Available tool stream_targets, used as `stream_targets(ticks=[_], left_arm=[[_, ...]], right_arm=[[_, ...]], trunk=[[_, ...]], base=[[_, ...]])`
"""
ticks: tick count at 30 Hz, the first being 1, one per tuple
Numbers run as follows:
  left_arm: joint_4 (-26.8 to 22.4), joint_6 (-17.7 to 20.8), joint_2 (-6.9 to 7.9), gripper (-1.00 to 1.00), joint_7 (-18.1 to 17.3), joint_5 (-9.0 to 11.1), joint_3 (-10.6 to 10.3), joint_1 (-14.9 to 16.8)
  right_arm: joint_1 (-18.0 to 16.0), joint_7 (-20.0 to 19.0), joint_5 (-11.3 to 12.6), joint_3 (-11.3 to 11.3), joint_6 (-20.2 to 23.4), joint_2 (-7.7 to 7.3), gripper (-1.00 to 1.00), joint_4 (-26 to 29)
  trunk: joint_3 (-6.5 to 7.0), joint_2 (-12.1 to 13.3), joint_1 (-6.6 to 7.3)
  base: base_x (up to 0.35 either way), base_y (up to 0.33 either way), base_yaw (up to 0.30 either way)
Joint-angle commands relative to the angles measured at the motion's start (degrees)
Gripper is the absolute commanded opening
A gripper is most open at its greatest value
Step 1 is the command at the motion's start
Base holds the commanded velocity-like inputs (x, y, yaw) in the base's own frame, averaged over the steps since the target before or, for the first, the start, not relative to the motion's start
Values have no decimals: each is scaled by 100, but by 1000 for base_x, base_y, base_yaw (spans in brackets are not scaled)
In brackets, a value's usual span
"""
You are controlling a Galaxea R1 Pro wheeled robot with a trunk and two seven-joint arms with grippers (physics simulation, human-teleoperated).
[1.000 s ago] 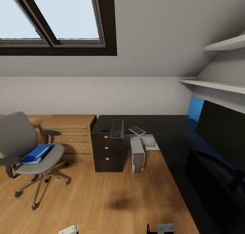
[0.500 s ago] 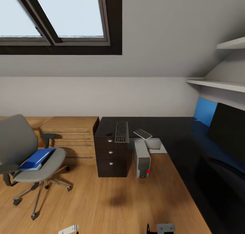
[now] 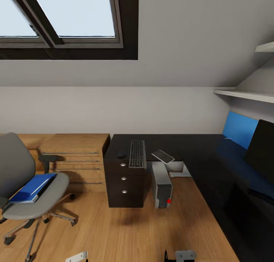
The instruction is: In the bedroom, organize the workspace by keeping the computer under the desk, ensuring the monitor is on the desk, placing the keyboard on the desk next to the monitor, placing the mouse on the desk next to the keyboard, moving the folder from the swivel chair onto the desk next to the mouse, stacking the notebook on top of the folder with the pen on top of the notebook, and positioning the swivel chair next to the desk.
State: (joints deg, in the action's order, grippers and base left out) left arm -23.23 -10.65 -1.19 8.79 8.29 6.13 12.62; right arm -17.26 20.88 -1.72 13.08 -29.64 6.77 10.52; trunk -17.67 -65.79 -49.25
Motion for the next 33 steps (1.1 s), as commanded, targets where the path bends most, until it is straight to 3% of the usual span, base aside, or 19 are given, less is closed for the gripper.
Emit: stream_targets(ticks=[1, 16, 33], left_arm=[[2, -24, -2, 100, -1, 50, 3, 4], [2, -25, 5, 100, -15, 50, 8, 4], [2, -25, -3, 100, -27, 35, 2, 4]], right_arm=[[-5, 57, -21, 37, -1, -1, 100, -6], [-5, 57, -30, 28, -16, -1, 100, -5], [-5, 57, -30, 35, -16, -1, 100, 1]], trunk=[[-7, -4, -4], [-7, -4, -4], [-7, -4, -4]], base=[[327, 0, 0], [97, 6, 0], [212, 177, 0]])
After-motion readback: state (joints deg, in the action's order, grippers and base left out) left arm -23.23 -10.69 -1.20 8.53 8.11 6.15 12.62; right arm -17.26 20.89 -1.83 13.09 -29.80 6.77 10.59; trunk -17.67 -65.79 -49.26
